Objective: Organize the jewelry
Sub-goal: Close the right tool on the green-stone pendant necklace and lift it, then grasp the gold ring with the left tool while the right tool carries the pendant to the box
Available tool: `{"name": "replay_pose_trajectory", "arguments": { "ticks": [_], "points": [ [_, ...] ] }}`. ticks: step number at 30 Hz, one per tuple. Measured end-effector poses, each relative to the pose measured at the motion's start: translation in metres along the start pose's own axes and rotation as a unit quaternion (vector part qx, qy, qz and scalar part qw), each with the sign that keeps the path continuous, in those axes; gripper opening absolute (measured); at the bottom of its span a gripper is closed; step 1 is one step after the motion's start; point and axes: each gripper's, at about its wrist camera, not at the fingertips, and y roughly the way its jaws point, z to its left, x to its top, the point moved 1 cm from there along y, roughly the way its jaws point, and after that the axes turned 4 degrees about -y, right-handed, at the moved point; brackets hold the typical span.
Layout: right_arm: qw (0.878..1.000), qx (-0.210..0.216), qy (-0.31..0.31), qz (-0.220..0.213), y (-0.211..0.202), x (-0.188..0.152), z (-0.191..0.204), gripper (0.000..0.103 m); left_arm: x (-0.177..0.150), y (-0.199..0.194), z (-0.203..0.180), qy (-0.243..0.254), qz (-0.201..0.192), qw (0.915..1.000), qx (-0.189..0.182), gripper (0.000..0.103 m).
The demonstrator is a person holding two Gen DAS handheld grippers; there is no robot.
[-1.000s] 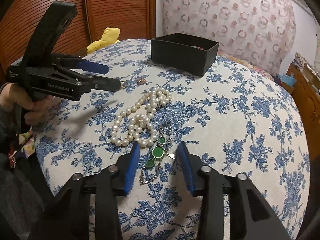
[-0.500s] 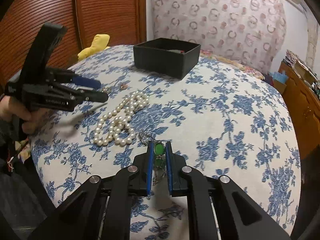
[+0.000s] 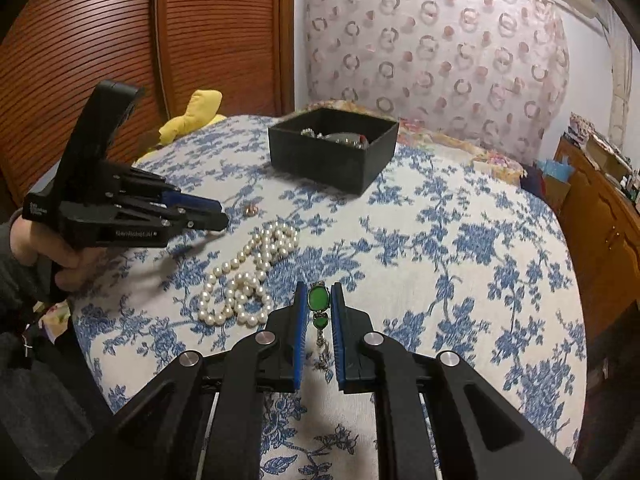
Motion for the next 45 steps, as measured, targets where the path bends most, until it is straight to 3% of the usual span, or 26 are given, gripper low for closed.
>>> {"name": "replay_pose_trajectory", "arguments": {
  "ticks": [16, 28, 37, 45],
  "points": [
    [0.999, -0.005, -0.006, -0.036, -0.009, 0.042, -0.010, 0.013, 0.031, -0.032, 0.005, -0.007, -0.064, 0.9979, -0.003, 0.019],
    [0.995, -0.015, -0.035, -0.091, -0.011, 0.112, -0.033, 0.013, 0.064, -0.038, 0.011, -0.005, -0.094, 0.9956, -0.003, 0.019],
    [0.993, -0.003, -0.051, -0.103, 0.024, 0.158, -0.042, 0.013, 0.094, -0.029, 0.024, -0.009, -0.100, 0.9949, 0.005, 0.019],
    [0.996, 0.010, -0.045, -0.080, 0.070, 0.166, -0.052, 0.013, 0.111, -0.009, 0.041, -0.021, -0.090, 0.9956, 0.010, 0.019]
  ]
}}
